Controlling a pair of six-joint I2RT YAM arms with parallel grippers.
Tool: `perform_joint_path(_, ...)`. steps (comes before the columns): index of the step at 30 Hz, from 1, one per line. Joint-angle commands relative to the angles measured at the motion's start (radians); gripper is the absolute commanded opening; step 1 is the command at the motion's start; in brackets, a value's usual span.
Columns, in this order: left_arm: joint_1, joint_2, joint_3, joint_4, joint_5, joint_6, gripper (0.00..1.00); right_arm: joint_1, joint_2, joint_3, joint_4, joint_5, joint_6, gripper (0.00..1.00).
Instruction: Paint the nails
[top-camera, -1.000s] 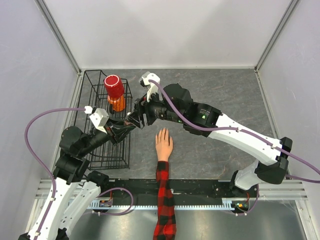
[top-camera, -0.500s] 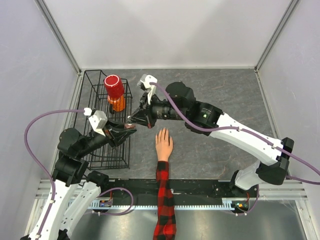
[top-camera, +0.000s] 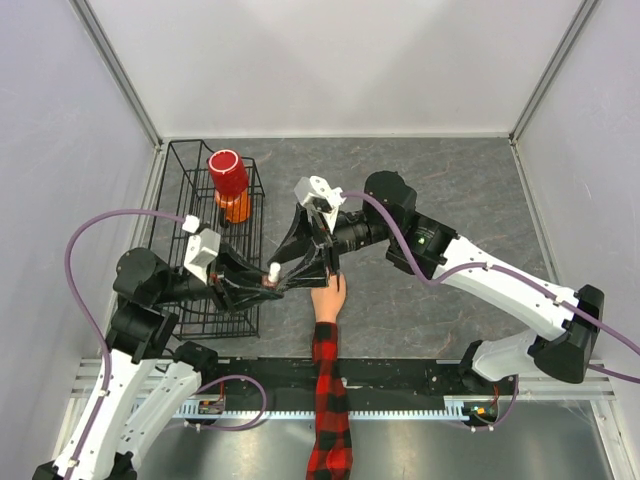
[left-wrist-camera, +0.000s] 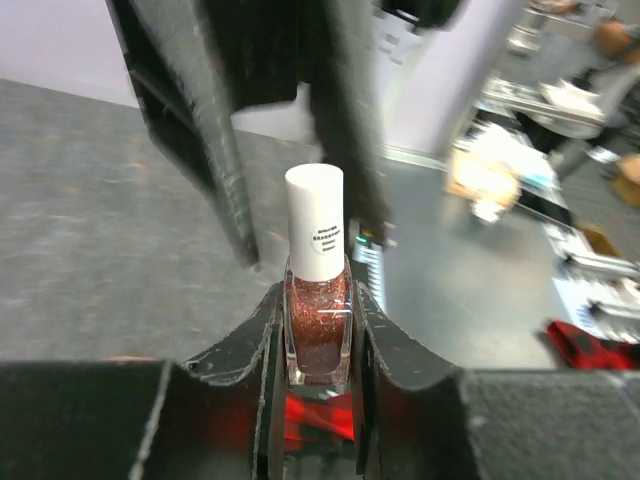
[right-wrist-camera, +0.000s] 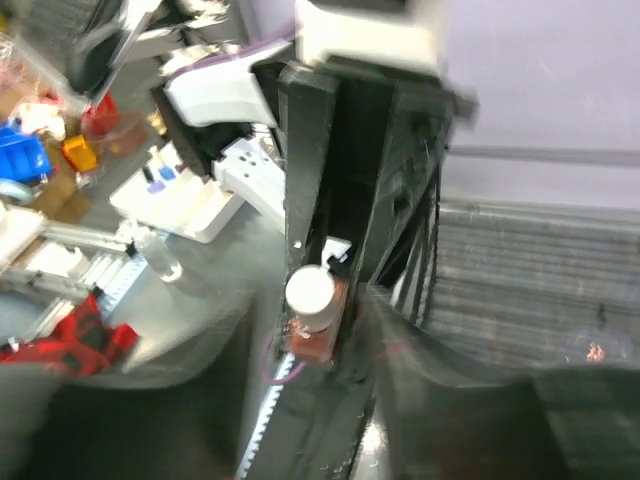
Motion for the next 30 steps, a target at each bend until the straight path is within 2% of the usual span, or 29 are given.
perform_joint_path(1, -0.001, -0.005, 0.058, -0.052, -0.256, 0.145, 0.02, -0.001, -0.046, -0.021, -0.142, 0.247, -0.002, 0.69)
perform_joint_path(2, 0.001, -0.006, 0.055, -0.070, -0.304, 0.160, 0.02, -0.001, -0.050, 0.002, -0.200, 0.321, -0.001, 0.77)
perform_joint_path(3, 0.001, -0.009, 0.053, -0.096, -0.377, 0.192, 0.02, -0.001, -0.052, 0.014, -0.227, 0.423, -0.002, 0.79)
perform_joint_path(5, 0.001, -0.020, 0.042, -0.109, -0.445, 0.215, 0.02, -0.001, -0.053, 0.046, -0.274, 0.511, 0.022, 0.83)
perform_joint_path(6, -0.001, -0.025, 0.038, -0.110, -0.486, 0.235, 0.02, -0.001, -0.056, 0.054, -0.279, 0.574, 0.038, 0.84)
perform_joint_path(11, -0.001, -0.051, 0.026, -0.113, -0.582, 0.272, 0.02, 0.026, -0.034, 0.112, -0.285, 0.691, 0.163, 0.84)
perform_joint_path(20, -0.001, -0.064, 0.018, -0.122, -0.606, 0.292, 0.02, 0.105, 0.074, 0.241, -0.311, 0.834, 0.199, 0.62)
perform_joint_path(27, -0.001, -0.081, 0.013, -0.122, -0.605, 0.286, 0.02, 0.128, 0.137, 0.297, -0.333, 0.828, 0.180, 0.57)
perform_joint_path(30, 0.001, -0.084, 0.016, -0.122, -0.587, 0.278, 0.02, 0.129, 0.138, 0.291, -0.327, 0.857, 0.176, 0.47)
